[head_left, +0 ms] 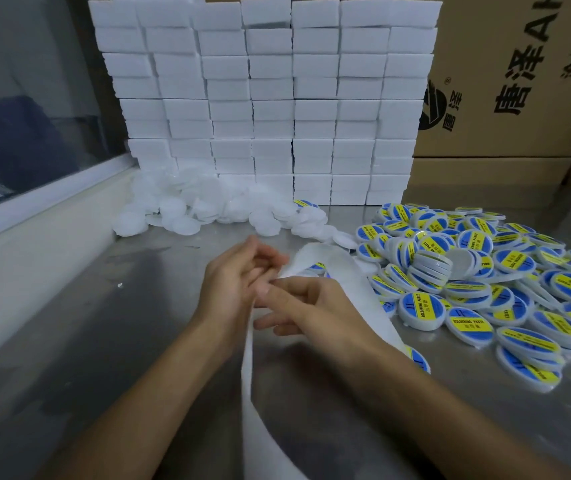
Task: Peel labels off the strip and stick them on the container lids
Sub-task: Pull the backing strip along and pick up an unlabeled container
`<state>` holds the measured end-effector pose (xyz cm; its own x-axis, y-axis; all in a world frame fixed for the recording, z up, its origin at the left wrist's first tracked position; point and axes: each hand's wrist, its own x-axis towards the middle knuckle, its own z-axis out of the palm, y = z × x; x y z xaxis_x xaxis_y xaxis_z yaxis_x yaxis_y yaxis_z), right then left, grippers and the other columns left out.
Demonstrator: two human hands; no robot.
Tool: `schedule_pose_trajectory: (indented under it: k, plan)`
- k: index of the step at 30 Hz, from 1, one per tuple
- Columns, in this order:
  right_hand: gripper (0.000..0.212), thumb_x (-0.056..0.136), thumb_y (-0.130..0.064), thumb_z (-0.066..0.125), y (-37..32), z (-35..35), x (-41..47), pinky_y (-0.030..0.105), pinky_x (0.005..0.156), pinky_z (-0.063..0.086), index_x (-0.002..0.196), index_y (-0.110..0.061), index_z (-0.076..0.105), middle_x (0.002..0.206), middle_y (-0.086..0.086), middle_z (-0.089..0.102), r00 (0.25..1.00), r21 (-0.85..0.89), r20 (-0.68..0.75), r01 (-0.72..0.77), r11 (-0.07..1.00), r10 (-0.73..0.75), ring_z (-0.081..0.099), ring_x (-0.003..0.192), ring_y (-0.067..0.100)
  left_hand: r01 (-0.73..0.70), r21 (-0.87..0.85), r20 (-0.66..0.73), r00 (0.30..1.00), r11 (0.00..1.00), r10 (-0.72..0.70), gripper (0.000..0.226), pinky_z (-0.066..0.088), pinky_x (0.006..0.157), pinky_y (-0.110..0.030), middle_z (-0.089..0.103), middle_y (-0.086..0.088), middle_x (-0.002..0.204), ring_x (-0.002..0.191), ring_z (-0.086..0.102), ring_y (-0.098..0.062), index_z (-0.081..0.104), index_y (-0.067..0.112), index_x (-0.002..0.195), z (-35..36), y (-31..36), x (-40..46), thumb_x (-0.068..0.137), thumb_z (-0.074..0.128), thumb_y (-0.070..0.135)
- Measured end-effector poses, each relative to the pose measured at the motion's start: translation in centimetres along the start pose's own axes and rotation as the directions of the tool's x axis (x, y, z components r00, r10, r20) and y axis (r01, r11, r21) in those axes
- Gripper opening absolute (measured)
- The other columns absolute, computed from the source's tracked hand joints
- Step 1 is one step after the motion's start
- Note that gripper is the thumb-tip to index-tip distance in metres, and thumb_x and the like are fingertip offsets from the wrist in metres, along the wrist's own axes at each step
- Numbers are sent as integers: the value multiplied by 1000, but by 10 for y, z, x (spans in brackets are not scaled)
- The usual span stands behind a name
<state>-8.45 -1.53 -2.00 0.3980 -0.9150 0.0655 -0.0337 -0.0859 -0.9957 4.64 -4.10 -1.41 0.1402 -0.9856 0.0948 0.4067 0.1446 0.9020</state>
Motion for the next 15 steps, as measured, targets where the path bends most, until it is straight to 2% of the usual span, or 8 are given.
schedule_pose_trajectory:
  k: [2, 4, 5, 7, 9, 11, 13, 15]
  plan:
    - [20, 90, -30, 66, 1, -3, 1, 27, 77, 51, 90, -12, 74, 93, 1, 76, 1000, 81, 6, -31, 996, 31, 74, 84, 16, -85, 2, 69, 994, 996, 85, 28, 52, 94, -31, 72, -20, 93, 99, 70, -23, 63, 4, 86, 0, -4, -5, 99, 44, 20]
    - [15, 88, -13, 64, 5, -3, 3, 28, 74, 53, 90, 0, 70, 85, 6, 72, 999, 110, -14, -37, 993, 38, 71, 77, 17, -183, 68, 99, 979, 981, 176, 26, 50, 96, -29, 73, -15, 102, 104, 68, -18, 67, 10, 87, 1, -6, -8, 99, 45, 18]
    - [10, 86, -3, 63, 4, -4, 5, 28, 69, 54, 88, 5, 68, 80, 12, 71, 998, 121, -49, -21, 992, 27, 68, 71, 18, -216, 97, 94, 974, 972, 207, 22, 51, 88, -25, 73, -11, 102, 99, 67, -14, 69, 13, 87, 1, -7, -9, 96, 50, 20]
    - [10, 84, 8, 62, 2, -7, 7, 25, 61, 54, 82, 6, 72, 75, 23, 70, 992, 209, -126, 27, 978, -1, 65, 65, 21, -272, 180, 79, 962, 945, 262, 17, 47, 55, -19, 70, -2, 87, 72, 62, -8, 69, 11, 95, 3, -9, -11, 88, 56, 20]
    - [19, 86, 0, 61, -3, -13, 9, 32, 74, 59, 76, -5, 77, 76, 20, 71, 989, 383, -134, 1, 924, 55, 70, 71, 27, -308, 266, 117, 951, 914, 286, 12, 43, 42, -18, 66, 6, 76, 57, 59, -4, 64, 10, 102, 5, -15, -13, 94, 56, 12]
    - [19, 89, -12, 59, -8, -17, 11, 42, 97, 50, 98, -7, 74, 98, 20, 70, 993, 445, -49, -78, 892, 111, 68, 95, 34, -338, 401, 146, 941, 851, 305, 15, 49, 46, -17, 67, 0, 86, 64, 65, -5, 61, 22, 101, 9, -23, -15, 100, 49, 14]
    - [32, 94, -29, 53, -10, -21, 12, 37, 91, 53, 107, -4, 68, 107, 16, 68, 983, 580, 48, -174, 796, 180, 66, 98, 28, -396, 565, 145, 912, 724, 385, 12, 57, 59, -26, 61, -8, 102, 82, 68, -18, 56, 29, 102, 11, -30, -12, 98, 54, 18]
    - [63, 95, -59, 38, -12, -29, 13, 36, 87, 54, 103, -7, 72, 103, 12, 70, 985, 603, 48, -163, 781, 168, 67, 95, 25, -404, 603, 100, 894, 688, 437, 20, 58, 68, -38, 54, -5, 109, 90, 66, -25, 50, 33, 100, 14, -31, -11, 93, 61, 19]
